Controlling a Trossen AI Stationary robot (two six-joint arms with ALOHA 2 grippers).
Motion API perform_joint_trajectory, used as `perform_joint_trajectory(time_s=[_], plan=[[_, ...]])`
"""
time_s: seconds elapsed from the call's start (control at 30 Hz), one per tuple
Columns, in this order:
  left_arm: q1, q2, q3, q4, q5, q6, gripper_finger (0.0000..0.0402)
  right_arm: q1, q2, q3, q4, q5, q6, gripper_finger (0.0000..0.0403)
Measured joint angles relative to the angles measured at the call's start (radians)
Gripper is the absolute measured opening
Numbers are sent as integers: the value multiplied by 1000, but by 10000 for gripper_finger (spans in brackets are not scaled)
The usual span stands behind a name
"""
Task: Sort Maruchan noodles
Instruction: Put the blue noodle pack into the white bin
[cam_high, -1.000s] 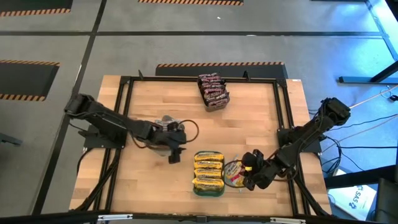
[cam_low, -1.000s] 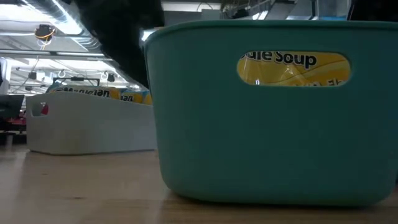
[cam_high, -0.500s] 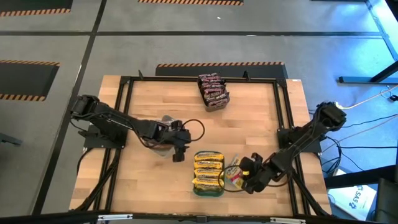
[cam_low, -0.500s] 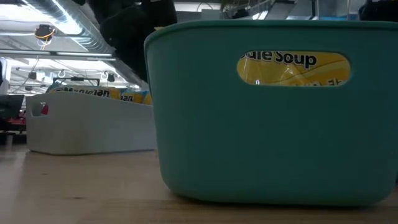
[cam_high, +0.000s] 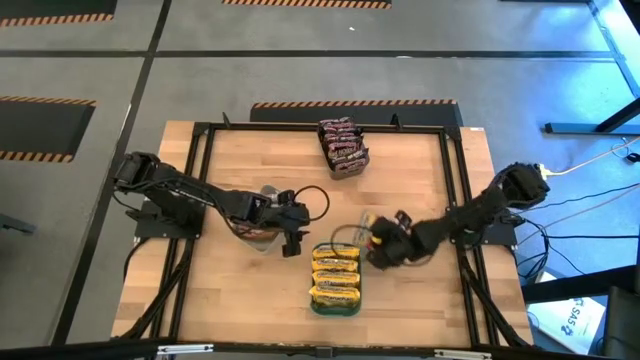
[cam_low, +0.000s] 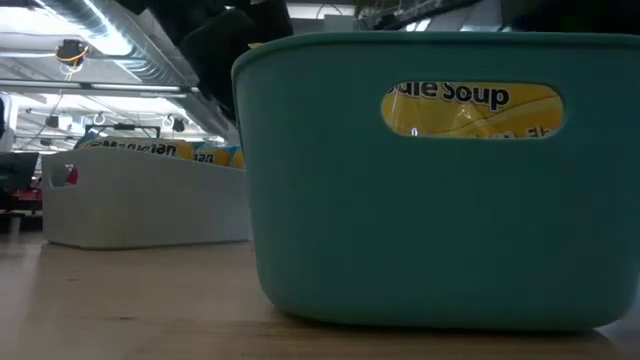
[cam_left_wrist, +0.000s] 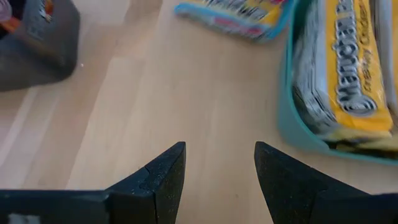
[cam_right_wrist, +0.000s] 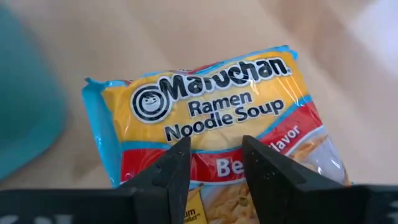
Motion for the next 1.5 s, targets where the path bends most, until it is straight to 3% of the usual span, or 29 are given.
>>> perform_joint_trajectory(time_s=[0.27, 0.43, 0.6, 0.77, 1.03, 1.23, 1.33, 1.5], plan=[[61, 0, 0, 106, -2, 62, 186, -265, -58, 4, 79, -70, -488, 137], [116, 16, 0, 258, 14, 106, 186, -393, -175, 12, 43, -97, -670, 137], [176, 98, 0, 441, 182, 105, 186, -479, -363, -68, 4, -147, -690, 137], [200, 252, 51, 604, 297, 98, 186, -564, -511, -272, 142, -255, -619, 137], [234, 494, 296, 507, 301, 73, 186, -608, -537, -466, 452, -381, -560, 138], [232, 628, 422, 445, 334, 73, 186, -608, -531, -471, 430, -395, -570, 138], [234, 653, 438, 459, 271, 73, 186, -607, -531, -471, 416, -431, -586, 138], [261, 660, 436, 422, 226, 103, 186, -590, -531, -471, 416, -617, -559, 138]])
